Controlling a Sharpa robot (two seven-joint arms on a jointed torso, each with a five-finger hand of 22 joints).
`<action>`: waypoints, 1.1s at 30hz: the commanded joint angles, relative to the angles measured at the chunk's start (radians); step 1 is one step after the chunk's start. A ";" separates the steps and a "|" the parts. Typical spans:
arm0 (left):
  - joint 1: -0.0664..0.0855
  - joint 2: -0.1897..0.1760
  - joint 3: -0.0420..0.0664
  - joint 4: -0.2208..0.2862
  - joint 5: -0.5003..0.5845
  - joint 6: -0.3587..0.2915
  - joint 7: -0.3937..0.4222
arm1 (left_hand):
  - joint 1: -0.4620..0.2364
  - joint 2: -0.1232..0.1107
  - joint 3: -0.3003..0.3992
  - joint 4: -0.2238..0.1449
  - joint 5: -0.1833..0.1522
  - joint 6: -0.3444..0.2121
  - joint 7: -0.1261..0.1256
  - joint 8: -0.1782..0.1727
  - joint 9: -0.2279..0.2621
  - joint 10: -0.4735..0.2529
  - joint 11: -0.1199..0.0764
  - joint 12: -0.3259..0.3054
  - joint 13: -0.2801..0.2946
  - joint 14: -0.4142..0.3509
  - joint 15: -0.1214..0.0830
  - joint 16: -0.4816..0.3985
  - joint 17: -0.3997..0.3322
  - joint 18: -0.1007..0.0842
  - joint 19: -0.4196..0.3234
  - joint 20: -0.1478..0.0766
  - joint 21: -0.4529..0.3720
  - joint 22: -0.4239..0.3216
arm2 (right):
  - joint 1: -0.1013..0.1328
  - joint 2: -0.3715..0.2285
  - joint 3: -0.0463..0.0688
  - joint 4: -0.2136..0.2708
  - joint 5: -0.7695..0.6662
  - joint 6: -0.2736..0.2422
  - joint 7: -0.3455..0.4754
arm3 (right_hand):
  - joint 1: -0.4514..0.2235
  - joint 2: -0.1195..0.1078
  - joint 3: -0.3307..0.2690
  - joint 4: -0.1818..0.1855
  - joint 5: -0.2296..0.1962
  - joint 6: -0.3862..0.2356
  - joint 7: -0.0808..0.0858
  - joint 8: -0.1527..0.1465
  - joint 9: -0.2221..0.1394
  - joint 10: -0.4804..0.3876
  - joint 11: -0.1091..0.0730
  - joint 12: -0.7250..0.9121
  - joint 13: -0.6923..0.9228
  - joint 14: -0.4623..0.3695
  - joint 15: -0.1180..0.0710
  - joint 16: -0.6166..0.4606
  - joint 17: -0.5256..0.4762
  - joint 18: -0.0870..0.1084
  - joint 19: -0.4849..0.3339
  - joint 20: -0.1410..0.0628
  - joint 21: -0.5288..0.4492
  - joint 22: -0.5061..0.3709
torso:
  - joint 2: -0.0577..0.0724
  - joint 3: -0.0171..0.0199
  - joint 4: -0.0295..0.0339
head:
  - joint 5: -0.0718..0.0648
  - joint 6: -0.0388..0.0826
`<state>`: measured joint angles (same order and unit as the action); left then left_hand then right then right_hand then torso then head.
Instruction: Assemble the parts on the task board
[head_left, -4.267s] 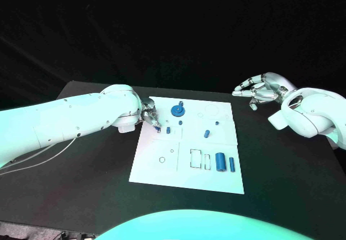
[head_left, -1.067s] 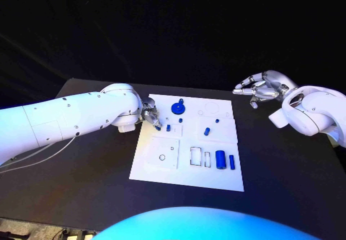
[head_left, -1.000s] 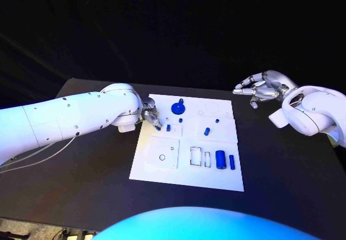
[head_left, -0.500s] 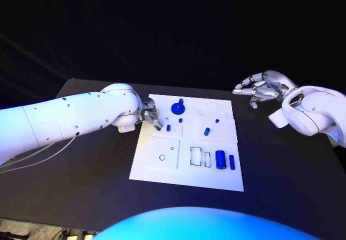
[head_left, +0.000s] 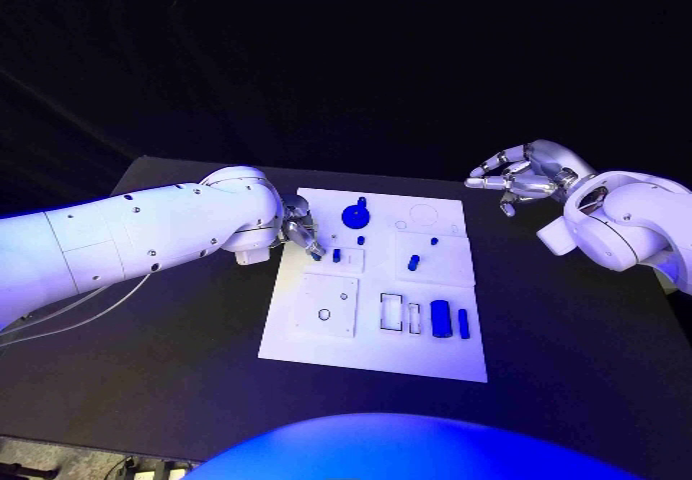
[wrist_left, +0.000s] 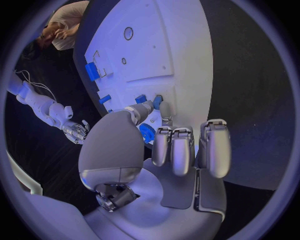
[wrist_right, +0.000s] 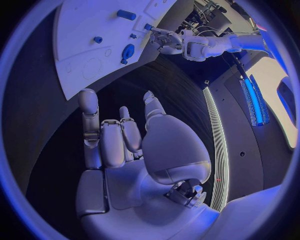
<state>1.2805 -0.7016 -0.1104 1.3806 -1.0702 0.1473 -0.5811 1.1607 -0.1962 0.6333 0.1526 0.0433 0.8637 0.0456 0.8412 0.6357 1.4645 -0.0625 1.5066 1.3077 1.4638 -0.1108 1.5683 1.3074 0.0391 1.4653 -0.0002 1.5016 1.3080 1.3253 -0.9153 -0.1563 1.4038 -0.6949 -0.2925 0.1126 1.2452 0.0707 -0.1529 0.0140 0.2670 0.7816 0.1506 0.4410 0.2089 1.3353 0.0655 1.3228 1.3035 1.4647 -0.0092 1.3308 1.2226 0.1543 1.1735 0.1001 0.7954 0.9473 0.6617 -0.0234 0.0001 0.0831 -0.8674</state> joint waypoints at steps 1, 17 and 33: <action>-0.001 0.001 -0.001 -0.002 0.002 0.006 -0.009 | -0.002 0.009 -0.009 0.001 0.005 0.059 -0.053 0.004 0.004 0.053 -0.008 0.004 0.152 0.107 -0.006 0.002 0.263 -0.016 0.057 -0.008 0.006 0.191 | 0.000 0.000 0.000 0.000 -0.002 0.005 0.006 | 0.002 0.009 -0.007 0.000 0.003 -0.010 0.000 0.005 0.002 0.000 0.002 0.002 0.000 0.020 0.002 0.001 0.001 0.008 -0.004 0.001 -0.005 0.001 | 0.000 0.0002 -0.0002 | 0.000 0.001; -0.001 0.004 -0.001 -0.012 0.007 0.006 -0.019 | -0.012 0.017 -0.030 0.027 0.005 0.056 -0.055 0.009 0.012 0.053 -0.010 0.004 0.153 0.107 -0.008 0.002 0.263 -0.016 0.056 -0.011 0.006 0.191 | 0.000 0.000 0.000 0.004 -0.002 0.004 0.007 | 0.002 0.010 -0.009 0.000 0.004 -0.011 -0.001 0.007 0.002 -0.002 0.002 0.001 -0.002 0.019 0.002 -0.002 -0.001 0.008 -0.005 0.001 -0.009 -0.002 | 0.000 0.0000 -0.0007 | -0.003 0.001; -0.001 0.006 -0.001 -0.013 0.018 -0.002 -0.023 | -0.002 0.059 -0.017 0.049 0.005 0.042 -0.053 0.004 0.017 0.052 -0.009 0.004 0.153 0.107 -0.009 0.002 0.263 -0.015 0.054 -0.012 0.003 0.188 | 0.000 -0.002 0.000 0.006 -0.002 0.005 0.006 | 0.002 0.010 -0.009 0.000 0.004 -0.011 -0.001 0.007 0.002 -0.002 0.002 0.001 -0.002 0.019 0.002 -0.002 -0.001 0.008 -0.005 0.001 -0.009 -0.002 | 0.000 0.0001 0.0002 | -0.006 0.002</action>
<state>1.2810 -0.6967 -0.1104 1.3692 -1.0584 0.1448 -0.5970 1.1564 -0.1483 0.6149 0.1967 0.0420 0.9129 -0.0107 0.8512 0.6532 1.4678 -0.0658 1.5066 1.3075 1.4674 -0.1143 1.5683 1.3081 0.0392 1.4653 -0.0073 1.5015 1.3077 1.3252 -0.9170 -0.1562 1.4089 -0.6949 -0.2926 0.1132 1.2452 0.0707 -0.1586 0.0141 0.2669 0.7780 0.1470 0.4449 0.2095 1.3353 0.0655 1.3228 1.3027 1.4647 -0.0091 1.3308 1.2224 0.1543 1.1735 0.1001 0.7899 0.9464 0.6619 -0.0232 -0.0001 0.0770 -0.8643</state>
